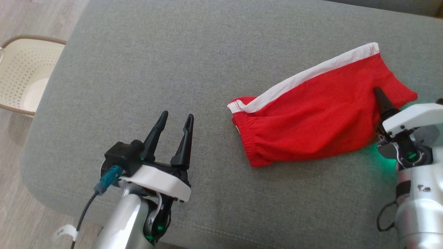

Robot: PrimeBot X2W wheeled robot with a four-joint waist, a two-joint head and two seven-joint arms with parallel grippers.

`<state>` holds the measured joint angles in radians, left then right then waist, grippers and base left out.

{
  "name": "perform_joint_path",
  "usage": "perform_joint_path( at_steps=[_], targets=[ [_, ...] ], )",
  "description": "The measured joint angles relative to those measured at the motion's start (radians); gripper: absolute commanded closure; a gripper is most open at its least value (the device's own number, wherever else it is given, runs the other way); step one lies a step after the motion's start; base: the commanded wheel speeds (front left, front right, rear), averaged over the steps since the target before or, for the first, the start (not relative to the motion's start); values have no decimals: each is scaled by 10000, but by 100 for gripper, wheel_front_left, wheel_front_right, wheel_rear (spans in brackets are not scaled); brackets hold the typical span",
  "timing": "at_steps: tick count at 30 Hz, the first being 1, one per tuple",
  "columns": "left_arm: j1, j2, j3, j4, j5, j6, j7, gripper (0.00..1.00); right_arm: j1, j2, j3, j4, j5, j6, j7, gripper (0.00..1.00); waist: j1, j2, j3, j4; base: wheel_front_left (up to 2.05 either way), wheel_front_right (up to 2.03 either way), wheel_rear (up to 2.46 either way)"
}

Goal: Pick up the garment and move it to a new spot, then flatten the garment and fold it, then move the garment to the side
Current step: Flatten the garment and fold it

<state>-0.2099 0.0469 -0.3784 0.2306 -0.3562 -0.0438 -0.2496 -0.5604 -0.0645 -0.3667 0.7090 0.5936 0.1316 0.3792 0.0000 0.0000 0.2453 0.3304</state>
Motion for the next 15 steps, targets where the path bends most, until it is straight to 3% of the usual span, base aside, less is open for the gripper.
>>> perform_joint_path(
  at_steps=[6, 7, 8, 15],
  targets=[
    [-45, 0, -59, -13, -92, 23, 0, 0, -506, -59, 38, 570, -194, 0, -171, 0, 0, 0, 78, 35, 0, 0, 0],
    [-60, 0, -69, -12, -92, 75, 0, 0, -555, -75, 107, 619, -249, 0, -222, 58, 0, 0, 81, 29, 0, 0, 0],
    [-70, 0, -69, -12, -92, 86, 0, 0, -590, -79, 184, 639, -326, 0, -313, 100, 0, 0, 81, 14, 0, 0, 0],
    [-74, 0, -25, 29, -90, 86, 0, 0, -567, 25, 577, 704, -339, 0, -1195, 100, 1, 0, -57, -321, 0, 0, 0]
  ],
)
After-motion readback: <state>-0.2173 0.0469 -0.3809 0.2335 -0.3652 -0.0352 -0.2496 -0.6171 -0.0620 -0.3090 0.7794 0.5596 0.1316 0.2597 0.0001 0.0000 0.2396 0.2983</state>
